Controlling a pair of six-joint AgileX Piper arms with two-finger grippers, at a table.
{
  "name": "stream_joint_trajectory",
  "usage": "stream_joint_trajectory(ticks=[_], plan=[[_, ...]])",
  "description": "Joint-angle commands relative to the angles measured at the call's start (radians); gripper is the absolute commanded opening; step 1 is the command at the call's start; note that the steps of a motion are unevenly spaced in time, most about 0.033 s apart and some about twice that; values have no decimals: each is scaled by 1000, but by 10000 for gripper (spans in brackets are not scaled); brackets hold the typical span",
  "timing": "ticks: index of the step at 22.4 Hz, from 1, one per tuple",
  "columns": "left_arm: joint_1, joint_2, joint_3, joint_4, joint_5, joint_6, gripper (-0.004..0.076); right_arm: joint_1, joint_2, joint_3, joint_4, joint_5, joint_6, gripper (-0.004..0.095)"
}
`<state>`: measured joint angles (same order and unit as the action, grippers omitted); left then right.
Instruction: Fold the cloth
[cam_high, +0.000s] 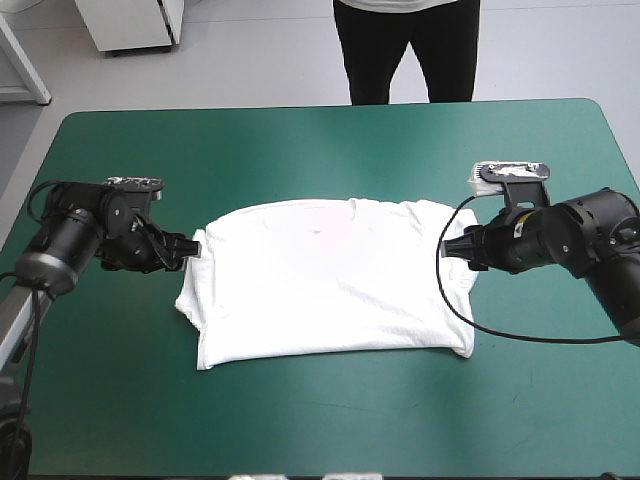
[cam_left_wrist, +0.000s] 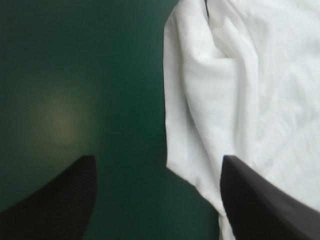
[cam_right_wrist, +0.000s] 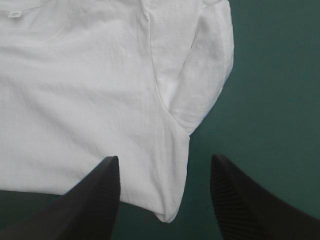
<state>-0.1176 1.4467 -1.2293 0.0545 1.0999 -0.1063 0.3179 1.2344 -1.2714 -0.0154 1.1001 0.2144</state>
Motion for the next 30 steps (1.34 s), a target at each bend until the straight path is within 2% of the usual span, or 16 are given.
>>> stream_joint_trajectory(ticks=[1,7,10,11,17,20,24,30], plan=[[3,61,-37,-14,-48,2,510,0,-30,-34,-35,-15,2,509],[3,235,-37,-28,-111,2,505,0,-30,-34,-142,18,2,484],[3,276,-37,-34,-127,2,457,-2,-30,-34,-169,33,2,460],[3,295,-35,-36,-136,-2,427,-4,-30,-34,-174,36,2,449],[3,365,-31,-63,-138,-11,103,-4,-30,-34,-210,60,4,431],[3,376,-29,-73,-131,-11,-2,-4,-30,-34,-210,62,4,424],[3,351,-29,-69,-135,-11,-10,-4,-30,-41,-215,75,4,413],[2,227,-74,-68,-137,-11,-10,-4,-30,-45,-213,84,13,413]])
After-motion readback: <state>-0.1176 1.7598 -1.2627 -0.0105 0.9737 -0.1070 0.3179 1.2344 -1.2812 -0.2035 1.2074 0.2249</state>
